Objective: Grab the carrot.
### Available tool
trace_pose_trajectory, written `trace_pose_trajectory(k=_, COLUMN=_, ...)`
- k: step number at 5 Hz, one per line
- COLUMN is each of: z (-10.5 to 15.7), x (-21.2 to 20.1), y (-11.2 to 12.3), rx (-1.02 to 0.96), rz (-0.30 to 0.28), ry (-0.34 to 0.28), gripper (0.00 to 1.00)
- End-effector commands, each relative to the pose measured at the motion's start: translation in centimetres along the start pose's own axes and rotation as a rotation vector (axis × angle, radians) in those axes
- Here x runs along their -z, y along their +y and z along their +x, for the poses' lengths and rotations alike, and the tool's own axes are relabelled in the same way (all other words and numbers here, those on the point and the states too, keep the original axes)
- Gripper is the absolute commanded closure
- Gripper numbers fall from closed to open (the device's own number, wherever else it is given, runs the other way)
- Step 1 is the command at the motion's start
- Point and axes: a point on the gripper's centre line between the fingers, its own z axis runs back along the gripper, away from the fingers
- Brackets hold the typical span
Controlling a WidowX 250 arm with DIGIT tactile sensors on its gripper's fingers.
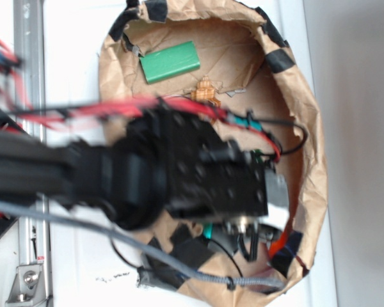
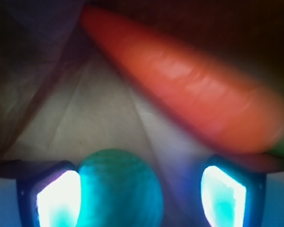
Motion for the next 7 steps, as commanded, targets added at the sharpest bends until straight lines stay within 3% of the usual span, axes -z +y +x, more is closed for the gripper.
trace_pose_trajectory(k=1, z=2.1, x=-2.1, y=0.9, rx=-0.010, rz=0.032, ry=-0.055, gripper=0.00)
trace_pose_trajectory(k=3, z=0.3, x=-9.4, y=4.1, rx=-0.049, rz=0.075, ry=-0.165, gripper=0.00)
trace_pose_trajectory(k=4, z=0.0, x=-11.8, y=5.8, rx=-0.042, rz=0.070, ry=-0.229, gripper=0.00)
trace_pose_trajectory(k=5, z=1.4, x=-10.5, y=5.8, rx=0.004, rz=0.057, ry=-0.228, gripper=0.00)
trace_pose_trajectory(k=7, z=3.4, x=-6.1, y=3.8, rx=0.268, rz=0.089, ry=-0.161, gripper=0.00)
